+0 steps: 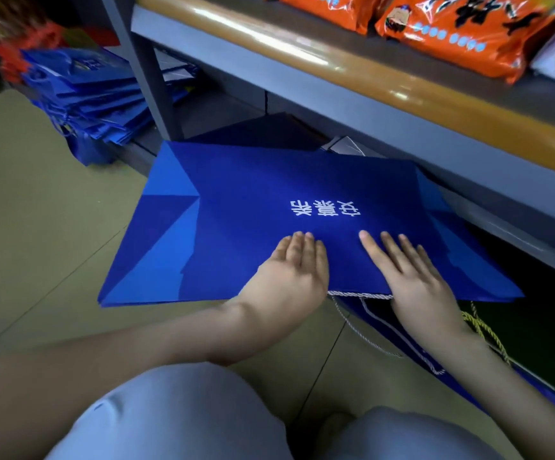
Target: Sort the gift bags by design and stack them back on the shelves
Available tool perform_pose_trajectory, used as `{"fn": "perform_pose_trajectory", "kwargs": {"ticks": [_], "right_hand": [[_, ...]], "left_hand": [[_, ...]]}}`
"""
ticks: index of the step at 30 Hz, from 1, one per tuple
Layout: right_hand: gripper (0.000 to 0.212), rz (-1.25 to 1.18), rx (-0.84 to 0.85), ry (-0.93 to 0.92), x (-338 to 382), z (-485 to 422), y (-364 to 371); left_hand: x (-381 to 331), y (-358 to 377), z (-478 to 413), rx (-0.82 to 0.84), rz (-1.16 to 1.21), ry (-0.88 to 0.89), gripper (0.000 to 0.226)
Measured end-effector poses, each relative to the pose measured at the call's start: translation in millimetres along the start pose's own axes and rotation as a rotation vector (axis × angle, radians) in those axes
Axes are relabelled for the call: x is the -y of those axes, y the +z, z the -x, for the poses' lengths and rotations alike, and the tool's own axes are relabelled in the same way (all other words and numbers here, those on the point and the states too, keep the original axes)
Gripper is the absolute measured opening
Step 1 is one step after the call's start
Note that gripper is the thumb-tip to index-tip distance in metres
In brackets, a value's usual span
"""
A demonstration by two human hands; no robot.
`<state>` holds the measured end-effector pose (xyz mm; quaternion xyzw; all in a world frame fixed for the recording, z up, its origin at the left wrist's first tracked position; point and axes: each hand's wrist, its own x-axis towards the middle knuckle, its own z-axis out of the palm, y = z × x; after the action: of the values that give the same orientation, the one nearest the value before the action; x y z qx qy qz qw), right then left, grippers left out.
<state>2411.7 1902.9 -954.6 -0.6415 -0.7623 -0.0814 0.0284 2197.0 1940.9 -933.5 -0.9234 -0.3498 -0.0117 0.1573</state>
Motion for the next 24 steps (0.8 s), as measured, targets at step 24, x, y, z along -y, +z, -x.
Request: {"fn": "perform_pose_trajectory", "kwargs": {"ticks": [24], "right_hand": [[0.081, -0.366, 0.607, 0.376, -66.9, 27.1, -7.5]], "left_hand": [[30.0, 81.3, -136.6, -0.157, 0.282, 0.655, 0.062]]}}
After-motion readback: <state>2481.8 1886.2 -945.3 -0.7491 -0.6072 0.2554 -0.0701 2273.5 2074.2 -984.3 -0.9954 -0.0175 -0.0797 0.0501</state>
